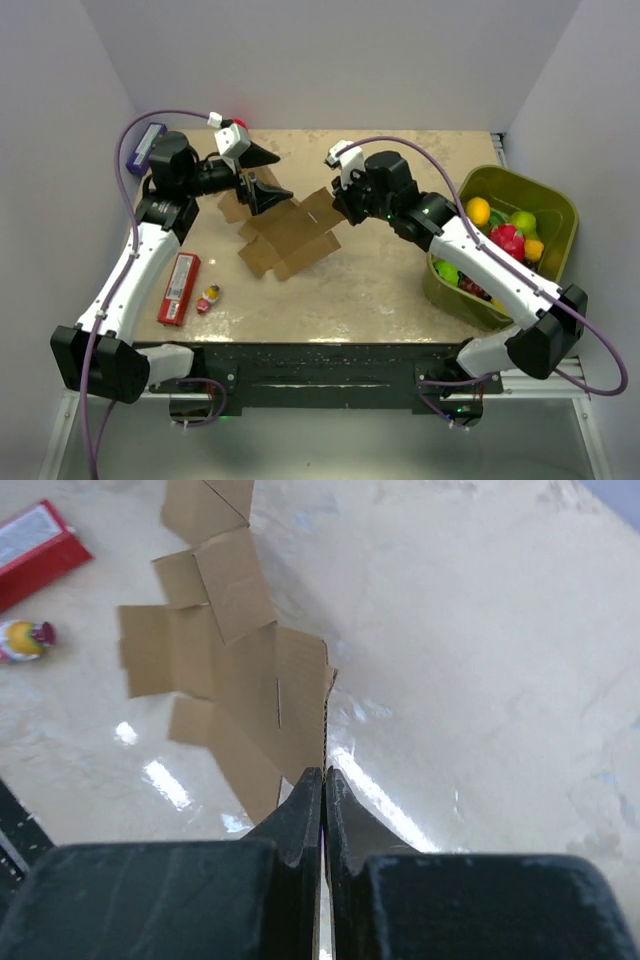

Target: Fold the paper box

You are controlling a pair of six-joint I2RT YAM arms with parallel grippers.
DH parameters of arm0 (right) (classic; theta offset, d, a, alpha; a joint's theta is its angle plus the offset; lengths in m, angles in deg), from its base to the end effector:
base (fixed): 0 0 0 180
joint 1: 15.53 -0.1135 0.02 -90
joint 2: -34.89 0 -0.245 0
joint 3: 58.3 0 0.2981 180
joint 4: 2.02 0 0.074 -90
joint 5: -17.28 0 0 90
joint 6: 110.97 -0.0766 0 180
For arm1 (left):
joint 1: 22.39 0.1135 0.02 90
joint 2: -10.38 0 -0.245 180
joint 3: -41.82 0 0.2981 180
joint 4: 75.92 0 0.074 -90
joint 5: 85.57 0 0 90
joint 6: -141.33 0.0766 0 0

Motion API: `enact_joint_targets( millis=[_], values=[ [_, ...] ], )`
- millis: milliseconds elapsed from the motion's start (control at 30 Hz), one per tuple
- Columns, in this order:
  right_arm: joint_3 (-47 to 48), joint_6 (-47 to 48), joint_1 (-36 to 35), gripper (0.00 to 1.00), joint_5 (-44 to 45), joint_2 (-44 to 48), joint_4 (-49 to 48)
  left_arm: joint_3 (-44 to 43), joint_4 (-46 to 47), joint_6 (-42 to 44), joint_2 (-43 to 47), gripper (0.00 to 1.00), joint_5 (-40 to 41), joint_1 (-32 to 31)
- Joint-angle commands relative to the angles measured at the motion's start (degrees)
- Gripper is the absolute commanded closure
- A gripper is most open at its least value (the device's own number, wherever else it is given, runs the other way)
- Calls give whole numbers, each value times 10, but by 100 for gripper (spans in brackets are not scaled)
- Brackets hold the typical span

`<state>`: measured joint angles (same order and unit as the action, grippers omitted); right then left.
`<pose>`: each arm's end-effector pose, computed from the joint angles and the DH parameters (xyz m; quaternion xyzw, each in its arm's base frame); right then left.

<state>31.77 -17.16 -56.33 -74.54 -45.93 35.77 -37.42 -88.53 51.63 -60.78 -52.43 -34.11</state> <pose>0.3068 0.2680 0.3313 -0.3337 0.7921 0.1750 0.4802 0.3312 -0.1342 0.3781 0.3889 0.6085 -0.4073 0.5590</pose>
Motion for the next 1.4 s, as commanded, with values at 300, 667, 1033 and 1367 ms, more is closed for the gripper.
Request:
enact_joint_targets(
  millis=[300, 667, 1033, 1367],
  values=[
    [189, 102, 2, 100, -154, -15, 175, -52, 22, 8, -36, 0, -133, -9],
    [219, 104, 0, 100, -198, -48, 221, -38, 16, 11, -71, 0, -124, -45],
    [238, 109, 0, 100, -228, -66, 237, -33, -34, 42, -104, 14, -126, -85],
    [231, 110, 0, 100, -228, -60, 233, -32, -67, 61, -118, 52, -134, -102]
  ],
)
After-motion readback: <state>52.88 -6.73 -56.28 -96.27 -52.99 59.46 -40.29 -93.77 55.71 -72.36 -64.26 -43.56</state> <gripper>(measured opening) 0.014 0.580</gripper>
